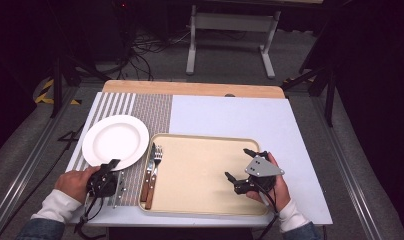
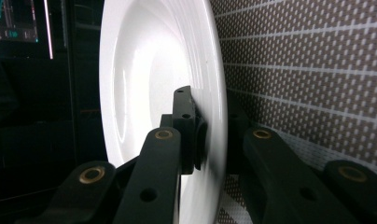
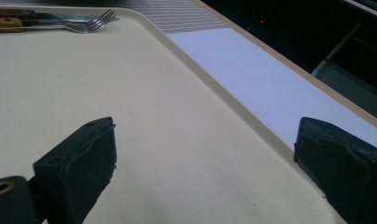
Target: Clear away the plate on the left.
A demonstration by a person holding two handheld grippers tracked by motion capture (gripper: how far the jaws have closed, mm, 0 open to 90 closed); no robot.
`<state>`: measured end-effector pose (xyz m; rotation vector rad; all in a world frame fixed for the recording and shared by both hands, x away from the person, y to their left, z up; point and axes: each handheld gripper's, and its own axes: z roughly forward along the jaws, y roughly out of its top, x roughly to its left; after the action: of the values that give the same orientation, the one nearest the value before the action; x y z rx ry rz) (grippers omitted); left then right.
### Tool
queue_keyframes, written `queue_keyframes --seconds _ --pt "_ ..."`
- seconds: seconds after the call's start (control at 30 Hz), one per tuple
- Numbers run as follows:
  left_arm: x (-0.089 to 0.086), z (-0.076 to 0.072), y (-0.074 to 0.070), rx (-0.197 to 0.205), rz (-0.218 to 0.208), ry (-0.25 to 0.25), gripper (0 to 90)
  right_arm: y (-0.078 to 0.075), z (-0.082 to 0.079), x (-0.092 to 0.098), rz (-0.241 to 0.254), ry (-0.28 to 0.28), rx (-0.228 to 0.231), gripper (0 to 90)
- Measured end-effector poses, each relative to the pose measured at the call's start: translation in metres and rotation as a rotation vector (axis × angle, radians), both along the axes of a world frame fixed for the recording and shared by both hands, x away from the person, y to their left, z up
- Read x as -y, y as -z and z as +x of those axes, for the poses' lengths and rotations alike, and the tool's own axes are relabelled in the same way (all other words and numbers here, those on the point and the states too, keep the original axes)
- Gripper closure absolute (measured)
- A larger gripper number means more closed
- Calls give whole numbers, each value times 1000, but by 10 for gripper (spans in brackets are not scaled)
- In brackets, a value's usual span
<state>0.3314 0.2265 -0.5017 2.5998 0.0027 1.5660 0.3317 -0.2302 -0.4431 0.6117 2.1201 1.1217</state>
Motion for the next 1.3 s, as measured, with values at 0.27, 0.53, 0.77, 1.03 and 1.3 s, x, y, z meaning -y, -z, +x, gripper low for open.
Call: queue_keyframes --seconds 0.27,0.53,0.77,1.03,1.3 --pt "-4 1 -9 34 -31 -27 812 -1 0 1 5 4 10 68" --pt "-4 -3 -22 76 -70 -40 813 -2 -1 2 6 11 17 68" --pt "7 -7 -32 104 -89 -15 813 -4 -1 3 15 19 26 68" --pt "28 -12 -41 117 -103 33 813 -5 0 6 21 30 33 68" --pt "53 -16 -45 125 -79 92 812 -6 0 7 24 35 36 68"
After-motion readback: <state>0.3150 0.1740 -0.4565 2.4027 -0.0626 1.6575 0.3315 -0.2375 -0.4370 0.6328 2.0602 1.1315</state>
